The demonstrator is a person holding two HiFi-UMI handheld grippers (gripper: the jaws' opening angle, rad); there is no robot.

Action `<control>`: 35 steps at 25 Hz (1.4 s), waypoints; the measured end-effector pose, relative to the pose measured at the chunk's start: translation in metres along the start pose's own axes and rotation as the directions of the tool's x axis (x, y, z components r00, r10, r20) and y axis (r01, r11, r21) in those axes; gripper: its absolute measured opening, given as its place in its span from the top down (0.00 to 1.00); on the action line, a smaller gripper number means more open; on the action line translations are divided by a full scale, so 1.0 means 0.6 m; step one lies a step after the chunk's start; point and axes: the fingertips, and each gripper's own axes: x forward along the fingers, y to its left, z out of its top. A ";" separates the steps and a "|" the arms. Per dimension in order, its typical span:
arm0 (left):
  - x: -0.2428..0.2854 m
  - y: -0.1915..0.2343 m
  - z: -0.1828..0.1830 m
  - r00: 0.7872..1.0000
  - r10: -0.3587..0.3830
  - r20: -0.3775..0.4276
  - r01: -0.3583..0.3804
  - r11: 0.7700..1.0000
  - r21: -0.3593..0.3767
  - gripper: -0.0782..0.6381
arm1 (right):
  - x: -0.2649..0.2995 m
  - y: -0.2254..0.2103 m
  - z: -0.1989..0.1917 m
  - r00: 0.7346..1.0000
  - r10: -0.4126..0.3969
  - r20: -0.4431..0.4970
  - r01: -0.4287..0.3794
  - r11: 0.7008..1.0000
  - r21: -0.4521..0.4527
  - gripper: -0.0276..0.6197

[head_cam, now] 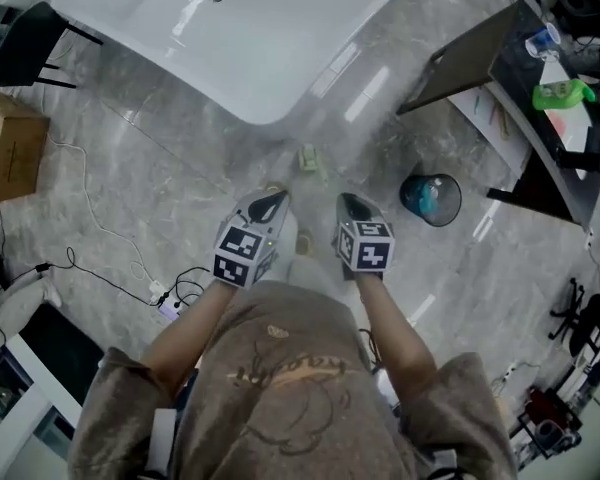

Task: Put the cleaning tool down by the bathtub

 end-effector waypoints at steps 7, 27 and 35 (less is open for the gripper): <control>-0.094 -0.056 0.075 0.998 -0.056 0.032 0.057 0.998 -0.004 0.88 | -0.154 0.070 0.066 0.987 0.113 0.116 -0.113 0.994 -0.008 0.95; -0.258 -0.143 0.236 0.928 -0.220 0.300 0.132 0.948 0.289 0.88 | -0.428 0.250 0.242 0.722 0.427 0.544 -0.249 0.894 -0.372 0.95; -0.280 -0.149 0.274 0.889 -0.228 0.398 0.100 0.943 0.317 0.88 | -0.428 0.248 0.244 0.718 0.455 0.527 -0.278 0.881 -0.383 0.95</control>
